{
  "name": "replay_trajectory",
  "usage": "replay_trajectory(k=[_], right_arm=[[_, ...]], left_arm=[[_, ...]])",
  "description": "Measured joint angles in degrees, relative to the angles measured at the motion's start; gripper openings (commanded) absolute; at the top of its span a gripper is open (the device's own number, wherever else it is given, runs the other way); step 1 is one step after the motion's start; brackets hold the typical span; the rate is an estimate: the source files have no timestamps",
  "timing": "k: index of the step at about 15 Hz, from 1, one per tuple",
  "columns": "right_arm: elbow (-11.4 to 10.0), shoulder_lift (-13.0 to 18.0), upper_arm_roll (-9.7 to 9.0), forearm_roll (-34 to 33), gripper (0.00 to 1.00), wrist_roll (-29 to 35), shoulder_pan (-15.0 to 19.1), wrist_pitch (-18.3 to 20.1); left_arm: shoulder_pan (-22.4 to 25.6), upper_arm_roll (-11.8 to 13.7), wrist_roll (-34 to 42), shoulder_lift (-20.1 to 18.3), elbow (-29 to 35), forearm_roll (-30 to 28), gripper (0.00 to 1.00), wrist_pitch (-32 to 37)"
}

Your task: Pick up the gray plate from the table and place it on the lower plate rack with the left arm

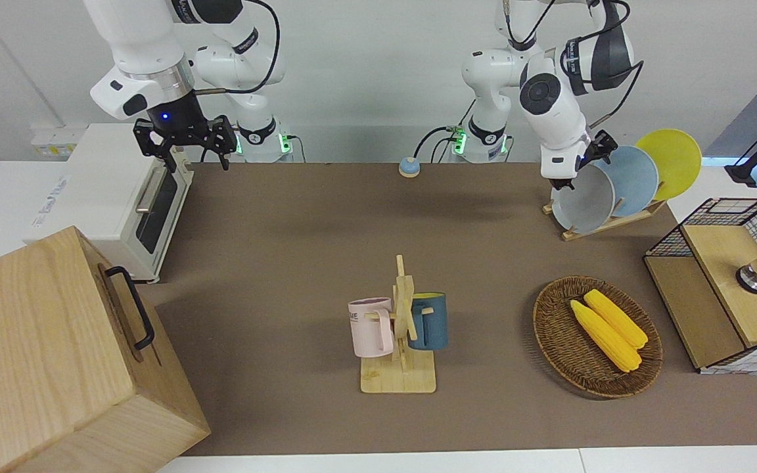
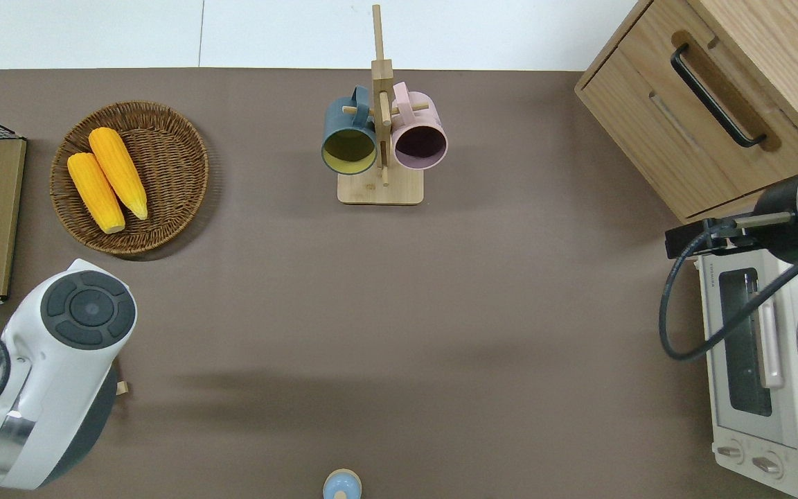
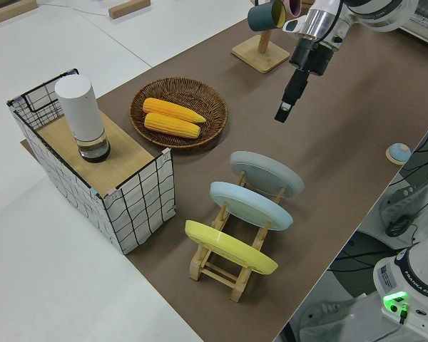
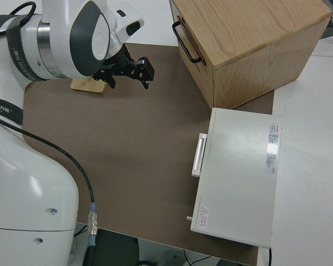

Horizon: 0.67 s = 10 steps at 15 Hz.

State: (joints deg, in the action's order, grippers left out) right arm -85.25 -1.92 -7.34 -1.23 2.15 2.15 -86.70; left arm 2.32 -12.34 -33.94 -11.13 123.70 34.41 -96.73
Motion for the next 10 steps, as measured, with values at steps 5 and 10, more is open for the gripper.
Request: replay_trajectory(k=[5, 10], right_arm=[[0.00, 0.00, 0.00, 0.00, 0.983, 0.00, 0.00, 0.00], [0.00, 0.00, 0.00, 0.00, 0.983, 0.00, 0.00, 0.00]], left_arm=[[-0.61, -1.10, 2.46, 2.44, -7.98, -10.78, 1.00, -0.26], [-0.78, -3.05, 2.66, 4.52, -14.16, -25.53, 1.00, -0.30]])
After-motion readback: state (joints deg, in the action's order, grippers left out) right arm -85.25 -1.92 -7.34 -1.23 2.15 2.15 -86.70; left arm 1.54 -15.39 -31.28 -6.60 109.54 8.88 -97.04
